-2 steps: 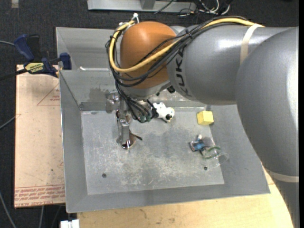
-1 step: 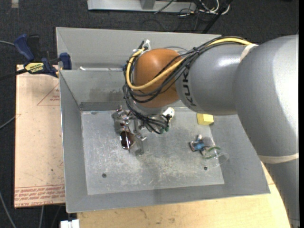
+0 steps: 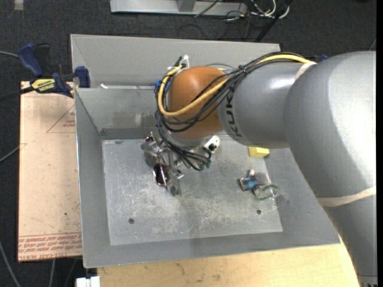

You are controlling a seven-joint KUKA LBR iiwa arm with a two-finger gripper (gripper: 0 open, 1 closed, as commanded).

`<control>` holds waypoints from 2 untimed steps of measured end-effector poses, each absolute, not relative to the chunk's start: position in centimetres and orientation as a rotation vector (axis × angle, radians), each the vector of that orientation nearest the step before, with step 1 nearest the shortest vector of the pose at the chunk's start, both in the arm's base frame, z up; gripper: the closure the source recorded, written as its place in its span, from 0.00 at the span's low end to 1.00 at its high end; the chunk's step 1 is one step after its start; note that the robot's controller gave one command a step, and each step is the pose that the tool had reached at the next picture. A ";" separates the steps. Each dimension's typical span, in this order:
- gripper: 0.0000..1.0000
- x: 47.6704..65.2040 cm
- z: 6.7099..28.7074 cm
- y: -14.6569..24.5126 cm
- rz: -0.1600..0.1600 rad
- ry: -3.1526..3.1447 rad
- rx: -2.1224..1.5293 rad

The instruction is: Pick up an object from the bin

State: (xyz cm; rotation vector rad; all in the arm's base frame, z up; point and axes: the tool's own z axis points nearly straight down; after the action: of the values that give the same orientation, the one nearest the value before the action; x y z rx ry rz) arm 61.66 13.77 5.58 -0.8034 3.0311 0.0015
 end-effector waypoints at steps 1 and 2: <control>0.00 61.8 6.8 14.3 0.001 2.961 -1.037; 1.00 63.8 7.2 14.7 0.005 2.979 -0.972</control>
Offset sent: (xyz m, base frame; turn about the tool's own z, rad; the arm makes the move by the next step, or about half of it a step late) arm 0.0198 0.0074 0.0142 -0.1150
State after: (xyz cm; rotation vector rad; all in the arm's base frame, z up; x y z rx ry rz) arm 63.83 14.66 7.22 -0.9718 2.9788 0.0047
